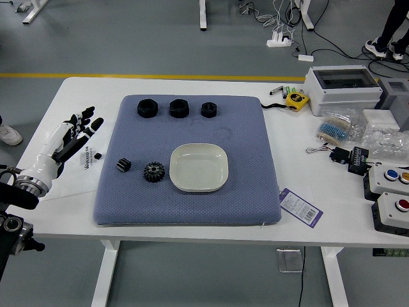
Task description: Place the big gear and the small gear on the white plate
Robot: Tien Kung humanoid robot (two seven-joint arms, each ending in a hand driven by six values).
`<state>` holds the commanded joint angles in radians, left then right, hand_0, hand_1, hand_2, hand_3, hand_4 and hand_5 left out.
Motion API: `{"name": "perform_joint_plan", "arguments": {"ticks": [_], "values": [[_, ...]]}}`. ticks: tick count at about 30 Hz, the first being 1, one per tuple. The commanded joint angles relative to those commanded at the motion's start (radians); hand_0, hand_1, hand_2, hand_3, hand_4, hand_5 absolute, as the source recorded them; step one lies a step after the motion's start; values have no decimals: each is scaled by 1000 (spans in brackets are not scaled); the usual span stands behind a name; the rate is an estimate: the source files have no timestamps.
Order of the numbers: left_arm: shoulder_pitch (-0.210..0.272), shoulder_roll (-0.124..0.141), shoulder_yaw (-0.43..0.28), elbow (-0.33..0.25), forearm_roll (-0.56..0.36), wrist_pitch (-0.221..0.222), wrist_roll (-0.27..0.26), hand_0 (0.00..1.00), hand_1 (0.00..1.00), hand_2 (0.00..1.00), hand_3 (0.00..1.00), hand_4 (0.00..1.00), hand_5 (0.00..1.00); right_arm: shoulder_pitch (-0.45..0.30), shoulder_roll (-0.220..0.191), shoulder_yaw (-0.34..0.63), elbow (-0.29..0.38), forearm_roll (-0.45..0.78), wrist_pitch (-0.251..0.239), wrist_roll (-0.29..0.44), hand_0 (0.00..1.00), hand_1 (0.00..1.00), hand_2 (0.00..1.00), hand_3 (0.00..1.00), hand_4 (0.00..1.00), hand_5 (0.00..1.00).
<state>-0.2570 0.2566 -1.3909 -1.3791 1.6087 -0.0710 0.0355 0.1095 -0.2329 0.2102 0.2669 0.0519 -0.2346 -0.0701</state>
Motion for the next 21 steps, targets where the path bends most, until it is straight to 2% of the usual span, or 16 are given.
{"name": "perform_joint_plan", "arguments": {"ticks": [3, 4, 7, 9, 10, 13, 15, 16, 21], "values": [[-40, 23, 42, 16, 85, -22, -4, 938, 953, 998, 936, 998, 414, 1, 0, -2, 0, 3, -1, 1, 682, 659, 731, 572, 794, 706], [-53, 32, 57, 22, 123, -32, -2, 921, 945, 998, 914, 998, 271, 2, 0, -3, 0, 5, -1, 1, 682, 660, 731, 572, 795, 707], [-130, 80, 153, 60, 260, -104, 30, 921, 945, 998, 914, 998, 271, 5, -1, -6, 1, 12, -2, 2, 682, 660, 731, 572, 795, 707], [-161, 94, 198, 83, 344, -123, 41, 921, 945, 998, 914, 998, 271, 7, -2, -6, 1, 12, -2, 2, 682, 660, 731, 572, 795, 707], [-174, 100, 218, 96, 383, -126, 44, 882, 926, 979, 899, 998, 162, 7, -2, -5, 1, 11, -2, 2, 683, 660, 731, 572, 795, 708], [-204, 113, 268, 136, 459, -121, 49, 882, 926, 979, 899, 998, 162, 9, -2, -4, 1, 9, -2, 1, 683, 660, 731, 572, 795, 708], [-218, 118, 294, 161, 469, -109, 44, 882, 926, 979, 899, 998, 162, 10, -2, -3, 1, 8, -3, 0, 683, 660, 731, 572, 795, 708], [-221, 119, 300, 168, 471, -106, 42, 785, 828, 891, 869, 951, 105, 10, -2, -3, 1, 8, -3, 0, 682, 661, 732, 572, 795, 708], [-244, 114, 321, 229, 472, -74, 30, 785, 828, 891, 869, 951, 105, 11, -2, 1, 1, -1, -3, -3, 682, 661, 732, 572, 795, 708]]}}
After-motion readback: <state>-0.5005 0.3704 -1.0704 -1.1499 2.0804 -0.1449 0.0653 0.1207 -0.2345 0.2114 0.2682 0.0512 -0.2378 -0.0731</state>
